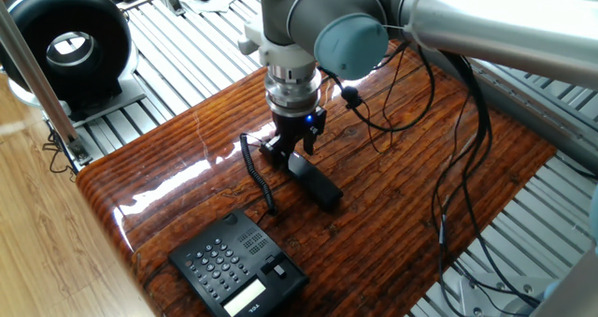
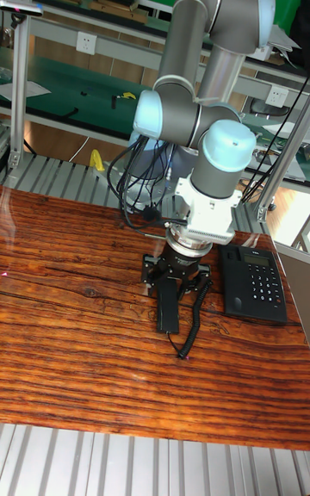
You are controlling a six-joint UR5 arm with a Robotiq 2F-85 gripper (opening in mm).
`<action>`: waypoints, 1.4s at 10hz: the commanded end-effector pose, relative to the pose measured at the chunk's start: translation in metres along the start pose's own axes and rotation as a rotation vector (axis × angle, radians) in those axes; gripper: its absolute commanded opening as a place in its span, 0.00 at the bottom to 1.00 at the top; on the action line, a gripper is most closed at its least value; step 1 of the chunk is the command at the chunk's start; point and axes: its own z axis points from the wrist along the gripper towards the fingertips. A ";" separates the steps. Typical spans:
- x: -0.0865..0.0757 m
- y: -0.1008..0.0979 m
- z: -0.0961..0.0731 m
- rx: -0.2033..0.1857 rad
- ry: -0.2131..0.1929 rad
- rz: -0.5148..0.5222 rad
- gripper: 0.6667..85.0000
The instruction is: Place the handset of the telephone on the corresponding phone cradle
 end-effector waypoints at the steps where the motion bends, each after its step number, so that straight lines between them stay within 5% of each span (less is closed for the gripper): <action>1: 0.009 0.006 0.000 -0.024 0.038 0.056 0.69; 8: 0.013 0.008 0.006 -0.011 0.078 0.084 0.65; 14: 0.032 0.009 -0.005 -0.027 0.124 0.082 0.58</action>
